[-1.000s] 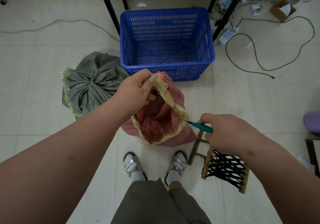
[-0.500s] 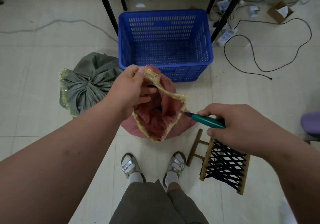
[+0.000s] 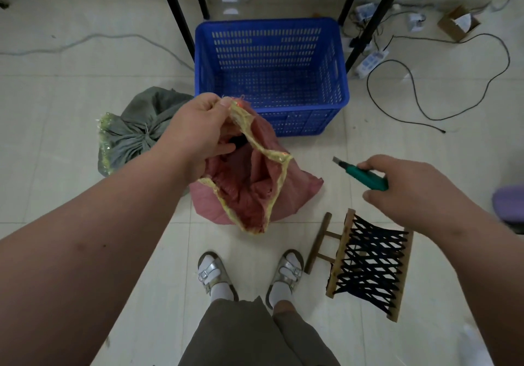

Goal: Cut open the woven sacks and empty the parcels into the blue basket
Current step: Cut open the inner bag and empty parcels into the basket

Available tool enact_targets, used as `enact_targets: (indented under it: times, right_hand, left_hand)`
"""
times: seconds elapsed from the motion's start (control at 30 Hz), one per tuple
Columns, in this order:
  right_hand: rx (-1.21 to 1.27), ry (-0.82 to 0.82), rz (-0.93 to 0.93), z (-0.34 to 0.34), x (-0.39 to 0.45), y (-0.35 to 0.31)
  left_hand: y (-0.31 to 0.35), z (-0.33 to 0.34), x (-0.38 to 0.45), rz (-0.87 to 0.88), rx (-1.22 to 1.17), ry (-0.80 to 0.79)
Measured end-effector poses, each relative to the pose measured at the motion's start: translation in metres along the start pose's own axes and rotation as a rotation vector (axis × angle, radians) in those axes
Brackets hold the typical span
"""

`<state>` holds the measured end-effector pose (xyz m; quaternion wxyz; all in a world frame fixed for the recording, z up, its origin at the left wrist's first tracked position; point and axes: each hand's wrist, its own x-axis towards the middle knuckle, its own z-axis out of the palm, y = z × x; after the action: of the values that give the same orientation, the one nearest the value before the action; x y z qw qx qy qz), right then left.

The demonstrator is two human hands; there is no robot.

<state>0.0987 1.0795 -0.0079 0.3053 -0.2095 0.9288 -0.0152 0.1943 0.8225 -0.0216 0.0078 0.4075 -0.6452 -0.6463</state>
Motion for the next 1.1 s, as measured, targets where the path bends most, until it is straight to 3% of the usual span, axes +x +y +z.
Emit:
enact_targets:
  times: [0.13, 0.3, 0.4, 0.5, 0.6, 0.7, 0.77, 0.83, 0.9, 1.0, 1.1]
  right_hand:
    - [0.557, 0.071, 0.051, 0.013, -0.003, -0.018]
    - [0.892, 0.016, -0.01, 0.038, 0.009, -0.067]
    - [1.05, 0.071, 0.039, 0.045, 0.02, -0.082]
    - [1.206, 0.125, 0.138, 0.035, 0.022, -0.08]
    - [1.245, 0.077, 0.13, 0.019, 0.019, -0.075]
    - [1.39, 0.043, 0.208, 0.008, 0.019, -0.078]
    - [1.57, 0.016, 0.307, 0.001, 0.02, -0.078]
    - [1.671, -0.03, 0.34, -0.005, 0.019, -0.08]
    - [1.722, -0.086, 0.305, -0.011, 0.015, -0.087]
    - [1.806, -0.19, 0.195, -0.023, 0.006, -0.105]
    - [1.871, -0.278, 0.084, -0.038, -0.004, -0.121]
  left_hand:
    - [0.006, 0.008, -0.006, 0.024, 0.076, -0.013]
    - [0.017, 0.032, -0.015, 0.119, 0.212, -0.096]
    - [0.031, 0.039, -0.022, 0.178, 0.302, -0.141]
    - [0.048, 0.019, -0.02, 0.275, 0.802, -0.136]
    - [0.052, -0.009, -0.019, 0.1, 1.099, -0.303]
    - [0.04, -0.029, -0.022, -0.045, 0.922, -0.318]
    - [0.016, -0.044, -0.024, -0.061, 0.705, -0.146]
    - [-0.018, -0.05, -0.027, -0.044, 0.728, -0.011]
    - [-0.055, -0.04, -0.039, -0.1, 0.815, -0.066]
    - [-0.098, -0.005, -0.065, -0.147, 0.694, -0.179]
    - [-0.104, 0.019, -0.068, -0.001, 0.387, -0.057]
